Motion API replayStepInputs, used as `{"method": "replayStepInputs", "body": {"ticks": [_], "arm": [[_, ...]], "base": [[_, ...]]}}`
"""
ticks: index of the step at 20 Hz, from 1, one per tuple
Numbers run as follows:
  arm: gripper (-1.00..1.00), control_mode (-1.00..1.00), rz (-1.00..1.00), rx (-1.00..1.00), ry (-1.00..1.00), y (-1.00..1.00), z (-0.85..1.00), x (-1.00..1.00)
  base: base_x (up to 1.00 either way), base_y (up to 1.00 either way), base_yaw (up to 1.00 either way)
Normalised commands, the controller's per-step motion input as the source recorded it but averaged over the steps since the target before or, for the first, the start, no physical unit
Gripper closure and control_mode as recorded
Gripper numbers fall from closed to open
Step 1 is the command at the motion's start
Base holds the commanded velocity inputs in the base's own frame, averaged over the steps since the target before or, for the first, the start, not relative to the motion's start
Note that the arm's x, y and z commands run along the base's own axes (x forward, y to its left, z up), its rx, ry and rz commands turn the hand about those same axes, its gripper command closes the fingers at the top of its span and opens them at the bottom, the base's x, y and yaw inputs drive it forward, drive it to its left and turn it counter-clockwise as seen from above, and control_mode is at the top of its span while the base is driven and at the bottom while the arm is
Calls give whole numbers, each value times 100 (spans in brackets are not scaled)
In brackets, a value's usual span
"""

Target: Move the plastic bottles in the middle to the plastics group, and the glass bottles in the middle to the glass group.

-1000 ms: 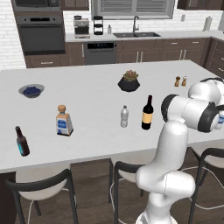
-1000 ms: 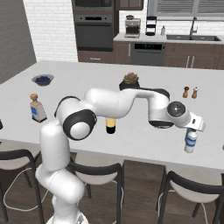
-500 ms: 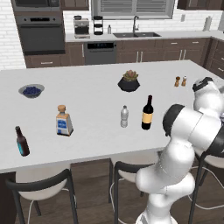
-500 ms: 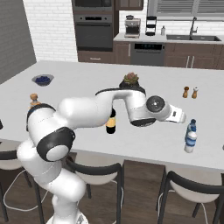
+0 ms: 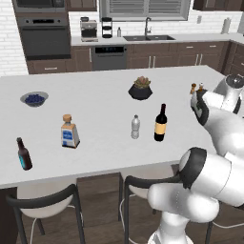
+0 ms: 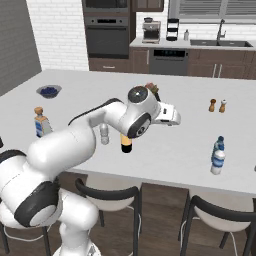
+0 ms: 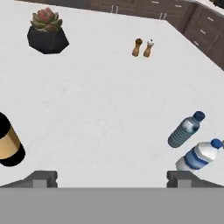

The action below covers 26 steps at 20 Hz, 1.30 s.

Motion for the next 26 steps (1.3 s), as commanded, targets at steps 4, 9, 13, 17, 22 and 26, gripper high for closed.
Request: {"method": "replayStepInputs", "body": {"ticks": [4,9,13,17,22,26], "arm": [[-100,-100,17,-1,28,93,18,-56],[-100,-100,14,0,15,65,15,-71],[-100,-100,6,1,1,5,0,-26],[-100,-100,-2,0,2,18,0,-1],[-100,-100,-1,4,-4,75,0,-5],[-100,-100,0,10,-4,56,0,1]], "base": [[0,0,0],[0,0,0],[0,0,0],[0,0,0],[0,0,0],[0,0,0]]}}
